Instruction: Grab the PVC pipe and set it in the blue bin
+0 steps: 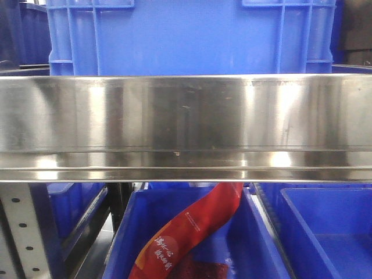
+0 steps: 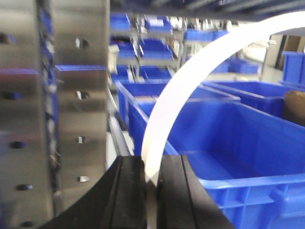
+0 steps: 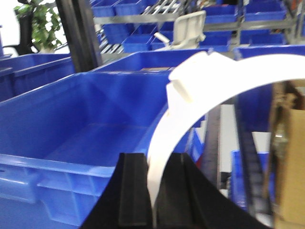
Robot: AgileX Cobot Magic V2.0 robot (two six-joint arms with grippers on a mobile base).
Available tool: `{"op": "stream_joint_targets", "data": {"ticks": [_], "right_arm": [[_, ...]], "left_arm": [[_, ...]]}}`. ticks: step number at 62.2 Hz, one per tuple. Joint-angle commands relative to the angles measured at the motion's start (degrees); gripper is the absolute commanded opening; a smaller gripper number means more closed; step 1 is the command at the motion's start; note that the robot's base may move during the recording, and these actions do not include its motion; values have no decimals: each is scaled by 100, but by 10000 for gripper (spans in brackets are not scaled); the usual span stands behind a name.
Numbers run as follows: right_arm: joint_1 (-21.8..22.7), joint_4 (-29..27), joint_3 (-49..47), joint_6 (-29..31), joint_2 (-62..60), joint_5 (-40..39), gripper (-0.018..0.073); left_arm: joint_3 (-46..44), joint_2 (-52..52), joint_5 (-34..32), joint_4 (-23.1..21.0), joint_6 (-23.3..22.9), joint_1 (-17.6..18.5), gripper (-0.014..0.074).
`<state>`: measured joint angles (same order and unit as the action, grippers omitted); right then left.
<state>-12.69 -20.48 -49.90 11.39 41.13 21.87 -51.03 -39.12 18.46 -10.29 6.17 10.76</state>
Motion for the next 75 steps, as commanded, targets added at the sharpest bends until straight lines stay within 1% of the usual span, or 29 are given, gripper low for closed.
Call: {"op": "stream_joint_targets", "data": {"ticks": [1,8,12,15,19,26,32,36,55,63,75], "right_arm": [[-259,-51,-235,33,312,-176,-169],[-685,-51,-522,33,777,-297,-169],[-909,-51,-683,33,1045,-411,-169],[-1082,-51,-821,33,1271,-549,-169],[-1232,-51,-965,33,1521,-660,-169],[-1452,-51,-1244,33,1926,-729,-169],[-1587,-51,-1517,33,2329,-729,-169],[-1631,-51,-1743,33,2603,-729,-169],[-1645,-51,-2927,33,3901,-737,-169],[-1645,-51,-3196,33,4336,-663,-169],[-1645,-51,-3221,33,4479,-560,-169]], "left_arm": [[-317,-340,45,-260,5,52,-111],[-672,-758,72,-269,5,350,-111],[-866,-1028,72,-254,5,604,-111],[-1077,-1315,49,-243,5,877,-111],[-1316,-1631,2,-197,5,1118,-111],[-1766,-2193,-281,-198,5,1536,-111],[-2273,-2770,-549,-198,5,1782,-111],[-2630,-3158,-589,-198,5,1826,-111],[-4173,-4941,-621,-198,5,1792,-111],[-4412,-5437,-683,-198,5,1792,-111],[-4410,-5716,-718,-198,5,1792,-111]]}}
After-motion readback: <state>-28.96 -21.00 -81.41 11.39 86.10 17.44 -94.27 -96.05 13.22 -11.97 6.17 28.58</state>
